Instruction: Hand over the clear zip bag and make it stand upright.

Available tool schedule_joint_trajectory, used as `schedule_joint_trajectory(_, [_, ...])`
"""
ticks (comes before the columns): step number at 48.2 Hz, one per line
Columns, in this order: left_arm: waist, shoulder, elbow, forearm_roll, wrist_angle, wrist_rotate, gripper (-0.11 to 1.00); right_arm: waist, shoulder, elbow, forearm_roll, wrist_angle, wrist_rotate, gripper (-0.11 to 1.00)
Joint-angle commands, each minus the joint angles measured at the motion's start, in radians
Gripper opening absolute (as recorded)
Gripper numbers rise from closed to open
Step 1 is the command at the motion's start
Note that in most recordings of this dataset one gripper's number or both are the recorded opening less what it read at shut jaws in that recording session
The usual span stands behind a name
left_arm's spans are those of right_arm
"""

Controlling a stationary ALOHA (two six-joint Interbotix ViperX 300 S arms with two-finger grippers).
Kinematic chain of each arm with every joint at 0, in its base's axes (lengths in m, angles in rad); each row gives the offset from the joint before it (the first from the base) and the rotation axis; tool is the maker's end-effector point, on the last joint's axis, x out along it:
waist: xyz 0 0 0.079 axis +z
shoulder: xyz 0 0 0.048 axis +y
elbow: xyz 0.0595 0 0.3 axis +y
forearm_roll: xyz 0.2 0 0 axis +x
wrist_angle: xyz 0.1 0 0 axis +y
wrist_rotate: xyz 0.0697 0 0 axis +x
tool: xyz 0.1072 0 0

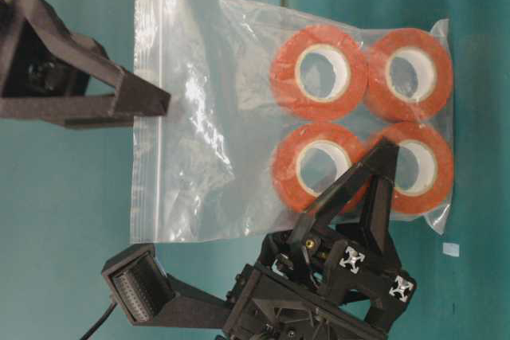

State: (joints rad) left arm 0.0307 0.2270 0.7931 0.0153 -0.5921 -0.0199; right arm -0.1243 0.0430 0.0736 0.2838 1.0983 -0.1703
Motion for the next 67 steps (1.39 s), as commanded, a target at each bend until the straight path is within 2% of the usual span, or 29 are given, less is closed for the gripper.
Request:
schedule_joint_trajectory(1, [-0.003, -0.006, 0.0, 0.002, -0.003, 0.002, 0.25, 0.003, -0.054, 0.005, 0.002, -0.003, 0.021, 0.89])
schedule_joint_trajectory(26, [-0.012, -0.008, 0.003, 0.002, -0.003, 0.0, 0.25, 0.018, -0.229, 0.132, -0.005, -0.038, 0.038, 0.89])
schedule_joint_trajectory(36, [-0.012, -0.006, 0.0, 0.002, -0.003, 0.002, 0.25, 0.046, -0.295, 0.219, -0.005, -0.124, 0.038, 0.89])
schedule_joint_trajectory(67, [-0.012, -0.006, -0.008, 0.002, -0.003, 0.002, 0.25, 0.046, -0.526, 0.465, -0.005, -0.419, 0.038, 0.88])
